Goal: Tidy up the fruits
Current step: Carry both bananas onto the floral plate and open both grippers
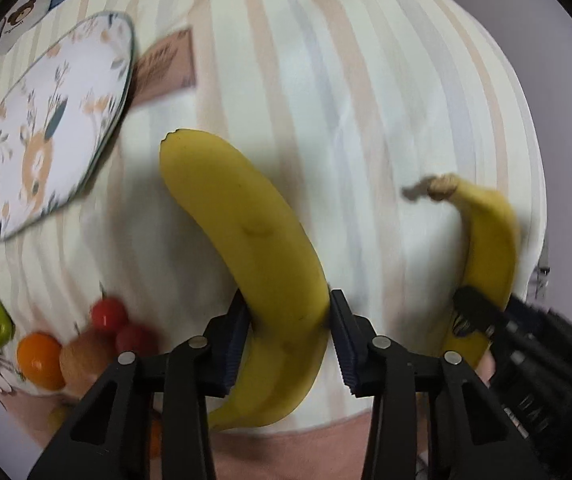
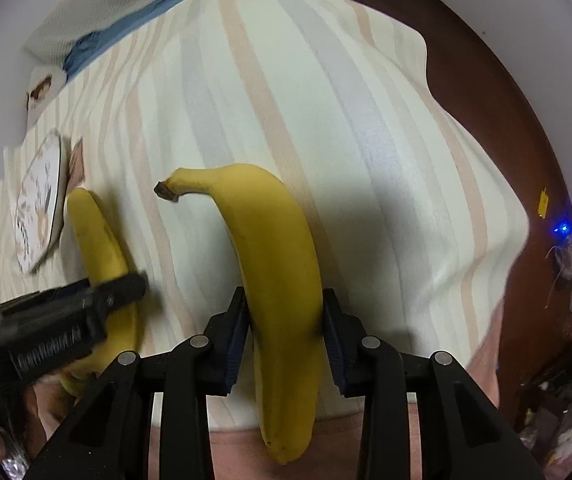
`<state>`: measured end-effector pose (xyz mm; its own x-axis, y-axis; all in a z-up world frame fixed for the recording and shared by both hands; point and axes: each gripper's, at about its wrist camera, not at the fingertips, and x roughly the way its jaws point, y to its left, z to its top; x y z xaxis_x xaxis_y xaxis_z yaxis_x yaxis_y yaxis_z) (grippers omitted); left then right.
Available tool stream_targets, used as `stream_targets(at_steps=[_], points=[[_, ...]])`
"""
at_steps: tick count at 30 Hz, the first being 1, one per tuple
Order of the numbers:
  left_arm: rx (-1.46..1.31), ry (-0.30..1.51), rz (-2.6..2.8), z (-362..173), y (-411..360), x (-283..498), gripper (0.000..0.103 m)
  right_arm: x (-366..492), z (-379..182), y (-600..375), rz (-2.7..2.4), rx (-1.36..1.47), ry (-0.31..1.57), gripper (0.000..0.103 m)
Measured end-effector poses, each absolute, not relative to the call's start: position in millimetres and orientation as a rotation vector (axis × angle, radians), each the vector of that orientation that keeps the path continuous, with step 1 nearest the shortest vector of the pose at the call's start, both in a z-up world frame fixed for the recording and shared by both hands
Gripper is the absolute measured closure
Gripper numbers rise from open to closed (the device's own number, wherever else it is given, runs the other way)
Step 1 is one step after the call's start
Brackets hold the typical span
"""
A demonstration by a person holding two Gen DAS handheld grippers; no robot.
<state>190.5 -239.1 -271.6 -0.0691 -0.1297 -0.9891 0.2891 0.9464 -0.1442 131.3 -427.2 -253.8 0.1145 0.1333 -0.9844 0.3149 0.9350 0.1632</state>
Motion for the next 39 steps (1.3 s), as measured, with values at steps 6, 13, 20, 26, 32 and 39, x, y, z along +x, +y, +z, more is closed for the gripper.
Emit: stream_targets(at_steps=[6,13,20,26,32,39], points=[[0.101,1.626,-0.357,-292,-232,193,0.066,130,-271,-419,-0.161,0.365,1.498,0.063],[0.055,1.567,-0.357,-277,-221,182,0.068,126,-270,-409,-0.231,0.372,1.424,0.065],[-0.016,1.480,-0.378,-218,-168,186,0.068,119,-224,-399,-0.162,0.424,1.356,0.066],[-0.065,1.398,-0.374,-166,-114,205,0.068,141,-181,-361,-0.066,0.473,1.303,0.066],[-0.139,1.385,-0.295,-152,-89,263,0.068,166,-170,-333,0.024,0.589,1.313,0.066],[-0.358,1.474,-0.173,-188,-23,326,0.068,221,-183,-287,0.071,0.791,1.344,0.066]])
